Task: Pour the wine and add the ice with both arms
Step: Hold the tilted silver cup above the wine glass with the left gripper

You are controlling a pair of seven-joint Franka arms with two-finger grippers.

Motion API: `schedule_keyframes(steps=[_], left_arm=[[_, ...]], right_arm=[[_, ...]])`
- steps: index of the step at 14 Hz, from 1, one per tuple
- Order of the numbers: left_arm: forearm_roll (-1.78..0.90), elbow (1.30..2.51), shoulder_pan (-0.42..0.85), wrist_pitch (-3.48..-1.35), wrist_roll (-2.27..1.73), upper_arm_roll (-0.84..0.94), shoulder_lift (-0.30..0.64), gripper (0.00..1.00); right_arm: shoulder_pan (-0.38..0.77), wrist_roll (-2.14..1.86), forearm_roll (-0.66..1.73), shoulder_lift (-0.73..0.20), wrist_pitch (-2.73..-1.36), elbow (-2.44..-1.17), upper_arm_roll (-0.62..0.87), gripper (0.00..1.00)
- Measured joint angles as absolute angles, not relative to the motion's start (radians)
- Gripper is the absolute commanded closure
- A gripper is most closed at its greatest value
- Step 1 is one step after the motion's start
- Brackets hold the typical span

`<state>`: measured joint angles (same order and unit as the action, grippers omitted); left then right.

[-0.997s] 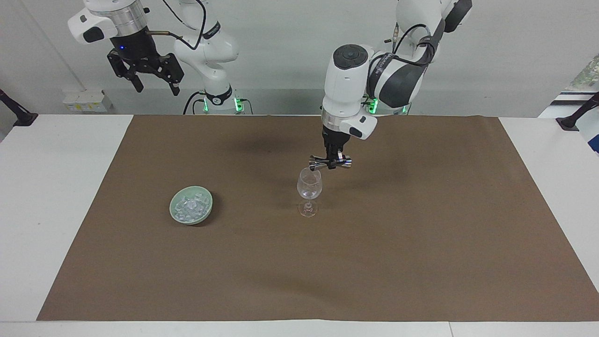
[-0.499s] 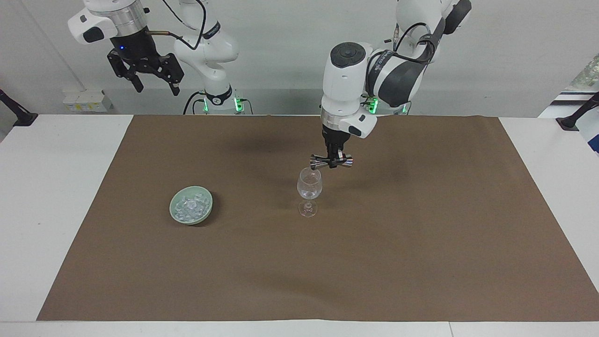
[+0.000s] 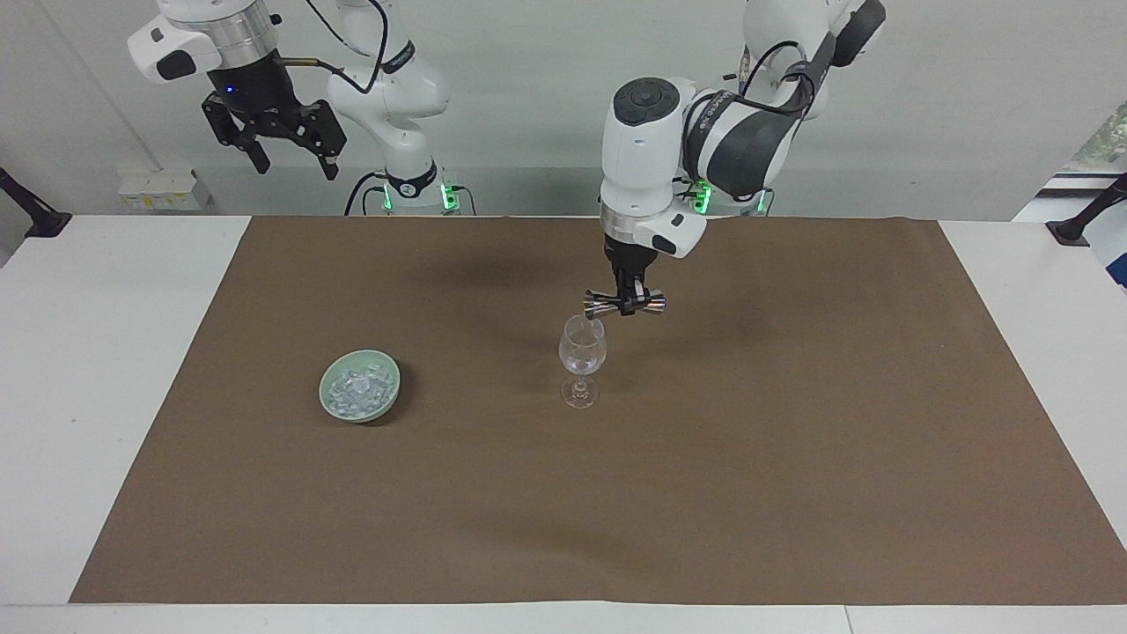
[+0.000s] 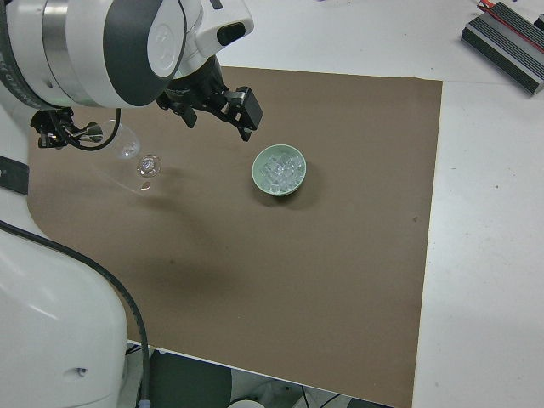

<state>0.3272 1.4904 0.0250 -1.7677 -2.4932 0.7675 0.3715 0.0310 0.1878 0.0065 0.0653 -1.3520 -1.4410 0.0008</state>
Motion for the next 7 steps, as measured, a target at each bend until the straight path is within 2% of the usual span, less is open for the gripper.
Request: schedule_keyframes(steps=[7], left_arm=[[0.374,1.441,0.039,-1.729,-2.515,0.781,0.405,1.0]], right_arm=[[0.031,0.188,0.007,0.065,-1.352,-1.441,0.001,0.0]])
